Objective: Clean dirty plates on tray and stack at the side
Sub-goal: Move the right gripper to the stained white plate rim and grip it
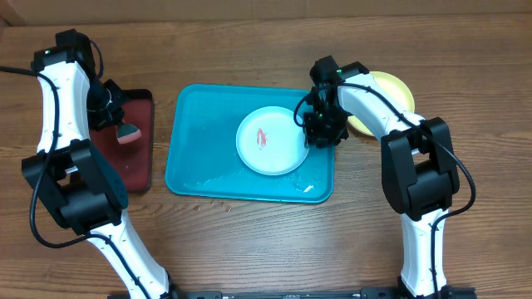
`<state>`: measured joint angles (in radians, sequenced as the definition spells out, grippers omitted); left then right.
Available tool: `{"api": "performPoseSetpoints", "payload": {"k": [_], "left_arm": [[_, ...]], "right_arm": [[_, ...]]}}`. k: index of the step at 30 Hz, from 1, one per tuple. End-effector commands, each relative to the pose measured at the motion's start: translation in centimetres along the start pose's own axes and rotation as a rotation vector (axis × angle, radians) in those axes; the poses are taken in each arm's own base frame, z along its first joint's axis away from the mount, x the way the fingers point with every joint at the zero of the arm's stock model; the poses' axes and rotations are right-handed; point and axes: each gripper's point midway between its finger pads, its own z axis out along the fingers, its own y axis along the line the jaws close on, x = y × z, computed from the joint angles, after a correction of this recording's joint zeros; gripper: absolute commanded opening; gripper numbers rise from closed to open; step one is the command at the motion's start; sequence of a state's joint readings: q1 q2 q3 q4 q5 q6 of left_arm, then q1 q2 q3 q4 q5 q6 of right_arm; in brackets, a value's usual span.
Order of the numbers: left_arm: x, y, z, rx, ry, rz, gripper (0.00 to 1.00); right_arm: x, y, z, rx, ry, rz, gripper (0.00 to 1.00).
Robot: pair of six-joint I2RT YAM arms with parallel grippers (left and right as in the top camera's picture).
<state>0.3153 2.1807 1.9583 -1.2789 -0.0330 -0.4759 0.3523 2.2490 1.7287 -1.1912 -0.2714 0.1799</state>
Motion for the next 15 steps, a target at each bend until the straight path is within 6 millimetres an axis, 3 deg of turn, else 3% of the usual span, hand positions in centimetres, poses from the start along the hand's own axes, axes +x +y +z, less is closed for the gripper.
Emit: {"api": "performPoseSetpoints", "payload": {"k": [1, 4, 8, 15], "left_arm": [[0.3, -0.4, 0.4, 0.004, 0.013, 0.017, 0.04], [0.3, -0.4, 0.4, 0.002, 0.014, 0.023, 0.04], [0.4, -0.4, 0.4, 0.001, 0.016, 0.025, 0.04], [0.3, -0.3, 0.4, -0.001, 0.011, 0.051, 0.04]], "right_arm": [[-0.2, 0.8, -0.4, 0.005, -0.026, -0.001, 0.32], [-1.0, 1.2, 0.0, 0.000, -0.061, 0.019, 0.15], [-1.6, 1.6, 0.0, -0.008, -0.088, 0.026, 0.05], [-3.5, 2.8, -0.1, -0.034, -0.169, -0.011, 0.04]]}}
